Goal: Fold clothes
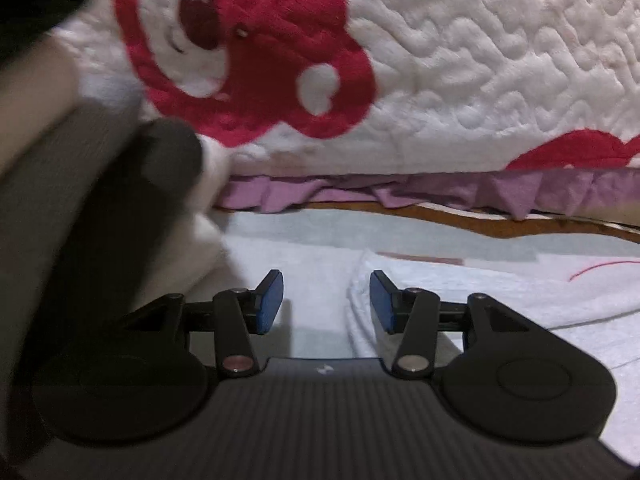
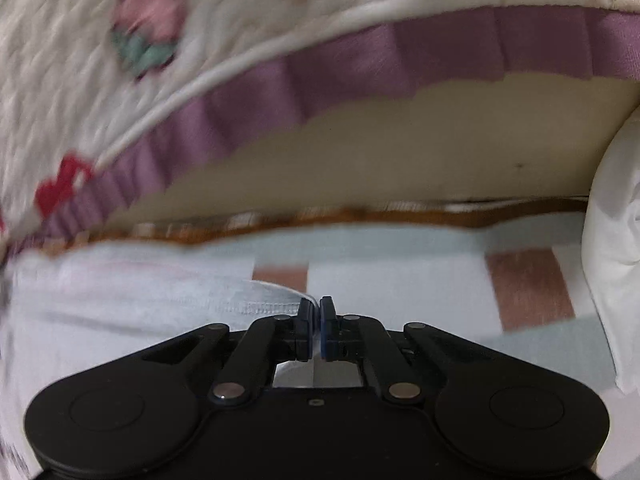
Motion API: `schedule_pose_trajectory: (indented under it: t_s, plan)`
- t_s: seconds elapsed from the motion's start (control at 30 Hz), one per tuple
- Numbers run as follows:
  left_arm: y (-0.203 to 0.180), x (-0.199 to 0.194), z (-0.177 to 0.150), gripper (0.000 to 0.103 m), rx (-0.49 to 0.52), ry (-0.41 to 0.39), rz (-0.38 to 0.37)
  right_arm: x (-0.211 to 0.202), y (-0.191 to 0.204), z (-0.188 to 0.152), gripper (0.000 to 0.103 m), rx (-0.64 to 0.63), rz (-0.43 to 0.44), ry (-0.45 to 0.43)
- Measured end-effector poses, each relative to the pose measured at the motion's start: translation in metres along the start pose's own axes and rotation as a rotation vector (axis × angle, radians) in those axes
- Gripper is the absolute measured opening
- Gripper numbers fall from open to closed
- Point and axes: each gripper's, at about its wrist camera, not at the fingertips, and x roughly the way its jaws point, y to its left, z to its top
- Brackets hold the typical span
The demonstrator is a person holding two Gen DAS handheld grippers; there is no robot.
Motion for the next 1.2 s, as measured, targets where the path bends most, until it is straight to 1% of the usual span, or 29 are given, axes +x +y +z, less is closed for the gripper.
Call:
schedule_pose_trajectory:
  t_s: [0.03, 0.13, 0.17, 0.2, 0.23, 0.27, 0.33, 0.37, 0.43, 0.47, 0.5, 0.53, 0.57, 0.6, 0.63, 0.67, 0.7, 0.73, 0.8, 0.87, 0.93, 0.97, 1.03, 1.17, 1.2]
  plan:
    - [-0.004, 0.003, 0.0, 0.047, 0.014, -0.008, 0.001, 0.003, -0.001, 0.009, 0.003, 0.026, 0.005, 0.0]
    - [-0.018, 0.015, -0.001, 0.047, 0.059, -0.026, 0.08, 0.012, 0.003, 0.033, 0.003, 0.065, 0.002, 0.038]
    - [-0.021, 0.019, 0.0, 0.044, 0.057, -0.02, 0.071, 0.015, 0.004, 0.041, 0.003, 0.084, 0.004, 0.054]
    - [-0.023, 0.025, 0.0, 0.026, 0.054, -0.001, 0.039, 0.018, 0.004, 0.046, 0.003, 0.097, 0.003, 0.072]
    - [-0.026, 0.027, 0.0, 0.01, 0.064, 0.015, 0.006, 0.022, 0.005, 0.052, 0.003, 0.111, 0.0, 0.09]
    - [-0.031, 0.027, 0.001, 0.003, 0.084, 0.01, 0.004, 0.026, 0.007, 0.055, 0.003, 0.099, -0.018, 0.107]
    - [-0.041, 0.022, 0.003, 0.003, 0.142, -0.016, 0.079, 0.029, 0.01, 0.058, 0.003, 0.083, -0.036, 0.117]
    - [-0.043, 0.018, 0.005, 0.003, 0.152, -0.042, 0.11, 0.027, 0.01, 0.059, 0.003, 0.097, -0.031, 0.111]
    - [-0.037, 0.013, 0.012, 0.003, 0.128, -0.09, 0.157, 0.024, 0.007, 0.059, 0.003, 0.128, -0.031, 0.1]
    - [-0.032, 0.014, 0.015, 0.003, 0.096, -0.08, 0.175, 0.023, 0.005, 0.06, 0.003, 0.142, -0.039, 0.098]
    - [-0.027, 0.015, 0.018, 0.004, 0.06, -0.064, 0.193, 0.023, 0.004, 0.06, 0.004, 0.15, -0.066, 0.093]
    - [-0.025, 0.014, 0.019, 0.004, 0.047, -0.063, 0.195, 0.022, 0.003, 0.061, 0.011, 0.147, -0.12, 0.06]
    - [-0.023, 0.013, 0.02, 0.007, 0.038, -0.066, 0.194, 0.019, 0.002, 0.061, 0.02, 0.128, -0.191, 0.004]
    - [-0.021, 0.012, 0.021, 0.009, 0.029, -0.068, 0.194, 0.015, 0.003, 0.059, 0.034, 0.106, -0.24, -0.044]
    - [-0.019, 0.011, 0.021, 0.012, 0.02, -0.07, 0.194, 0.011, 0.002, 0.054, 0.036, 0.084, -0.25, -0.091]
    - [-0.017, 0.009, 0.022, 0.027, 0.011, -0.072, 0.193, 0.007, 0.002, 0.048, 0.036, 0.076, -0.226, -0.124]
    - [-0.016, 0.003, 0.023, 0.039, 0.019, -0.104, 0.185, 0.003, 0.001, 0.041, 0.041, 0.069, -0.199, -0.154]
    - [-0.016, -0.004, 0.021, 0.041, 0.033, -0.136, 0.171, 0.0, 0.002, 0.033, 0.044, 0.056, -0.167, -0.169]
    - [-0.02, -0.011, 0.015, 0.042, 0.066, -0.135, 0.096, -0.004, 0.008, 0.017, 0.044, -0.007, -0.105, -0.167]
    - [-0.024, -0.017, 0.002, 0.042, 0.096, -0.117, 0.018, -0.004, 0.016, 0.002, 0.047, -0.104, -0.045, -0.128]
    - [-0.026, -0.02, -0.014, 0.049, 0.114, -0.1, 0.009, -0.002, 0.023, -0.011, 0.054, -0.185, -0.009, -0.088]
    - [-0.024, -0.019, -0.019, 0.05, 0.108, -0.088, 0.007, 0.0, 0.023, -0.015, 0.054, -0.203, -0.002, -0.072]
    - [-0.018, -0.017, -0.028, 0.05, 0.092, -0.063, 0.002, 0.004, 0.02, -0.019, 0.054, -0.187, 0.02, -0.056]
    - [-0.004, -0.015, -0.03, 0.05, 0.057, -0.07, 0.014, 0.016, 0.012, -0.017, 0.054, -0.131, 0.088, -0.069]
    - [-0.002, -0.016, -0.03, 0.05, 0.05, -0.065, 0.017, 0.019, 0.015, -0.017, 0.049, -0.134, 0.122, -0.058]
